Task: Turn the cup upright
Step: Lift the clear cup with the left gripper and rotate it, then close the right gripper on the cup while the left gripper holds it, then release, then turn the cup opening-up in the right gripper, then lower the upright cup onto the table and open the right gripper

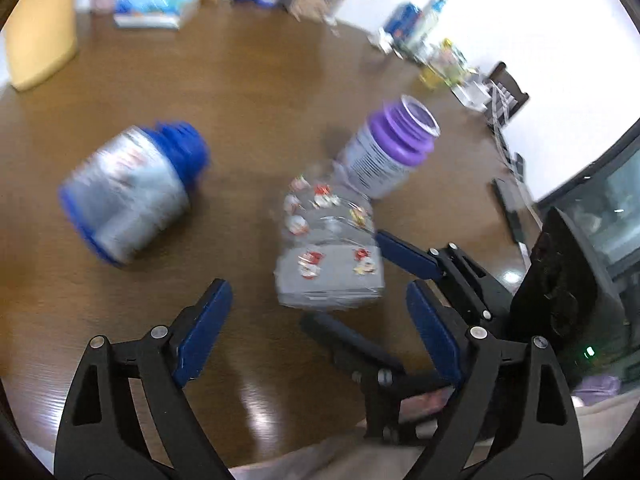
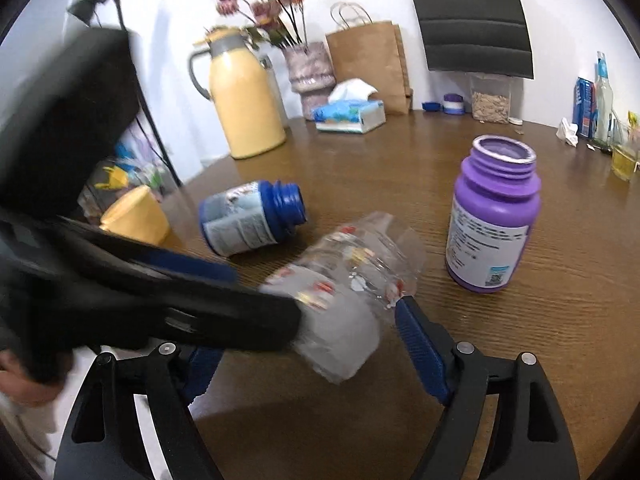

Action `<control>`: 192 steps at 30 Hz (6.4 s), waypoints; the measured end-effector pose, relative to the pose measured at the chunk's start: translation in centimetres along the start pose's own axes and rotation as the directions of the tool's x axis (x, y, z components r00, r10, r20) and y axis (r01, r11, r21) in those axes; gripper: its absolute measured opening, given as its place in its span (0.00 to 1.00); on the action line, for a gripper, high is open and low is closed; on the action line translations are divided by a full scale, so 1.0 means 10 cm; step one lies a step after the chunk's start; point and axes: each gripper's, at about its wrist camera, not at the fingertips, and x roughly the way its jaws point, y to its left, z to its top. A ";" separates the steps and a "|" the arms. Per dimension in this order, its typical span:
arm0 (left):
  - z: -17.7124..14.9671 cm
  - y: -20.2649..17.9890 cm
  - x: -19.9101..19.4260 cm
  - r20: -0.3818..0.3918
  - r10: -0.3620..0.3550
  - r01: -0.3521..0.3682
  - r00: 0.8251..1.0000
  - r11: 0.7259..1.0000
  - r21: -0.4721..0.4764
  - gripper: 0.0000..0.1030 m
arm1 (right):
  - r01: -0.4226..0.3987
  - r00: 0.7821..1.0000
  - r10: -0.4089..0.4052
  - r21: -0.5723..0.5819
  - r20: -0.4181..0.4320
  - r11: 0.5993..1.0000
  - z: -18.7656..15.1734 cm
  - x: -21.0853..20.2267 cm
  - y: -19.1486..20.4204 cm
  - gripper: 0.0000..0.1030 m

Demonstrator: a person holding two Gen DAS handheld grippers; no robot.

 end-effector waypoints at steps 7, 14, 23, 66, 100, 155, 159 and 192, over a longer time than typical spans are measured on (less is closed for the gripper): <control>0.14 0.12 -0.14 0.137 0.119 -0.119 0.983 0.993 -0.007 0.84 | 0.055 0.998 -0.056 0.007 0.013 0.998 0.04 0.02 -0.09 0.44; 0.20 0.09 0.11 0.115 0.061 -0.065 0.991 0.997 0.033 0.83 | 0.040 0.999 -0.041 -0.045 -0.028 0.998 -0.09 -0.27 -0.25 0.55; 0.19 -0.37 0.67 -0.047 -0.115 0.112 0.992 0.992 -0.054 0.60 | 0.057 0.998 -0.058 0.051 0.015 0.997 -0.29 -0.62 -0.49 0.69; 0.14 -0.19 0.21 0.180 0.198 -0.209 0.964 0.977 0.048 0.65 | 0.093 0.996 -0.091 -0.129 0.023 0.987 -0.03 -0.29 -0.59 0.77; 0.47 -0.55 -0.18 0.701 0.044 -0.266 0.712 0.941 0.211 0.56 | -0.570 0.822 0.562 0.160 0.096 0.806 1.74 -0.03 -1.07 0.78; 0.59 -0.12 1.03 0.174 0.058 -0.097 0.983 0.969 0.225 0.61 | -0.058 0.986 0.040 -0.111 -0.160 0.992 0.99 0.58 -0.85 0.67; 0.56 -0.13 1.04 0.174 0.055 -0.096 0.983 0.965 0.242 0.61 | -0.041 0.987 0.023 -0.112 -0.157 0.993 1.01 0.50 -0.86 0.67; -0.18 -0.34 -0.33 0.445 0.205 -0.287 0.872 0.950 0.125 1.00 | 0.100 0.994 -0.100 -0.005 0.052 0.995 0.51 -1.01 -0.91 0.77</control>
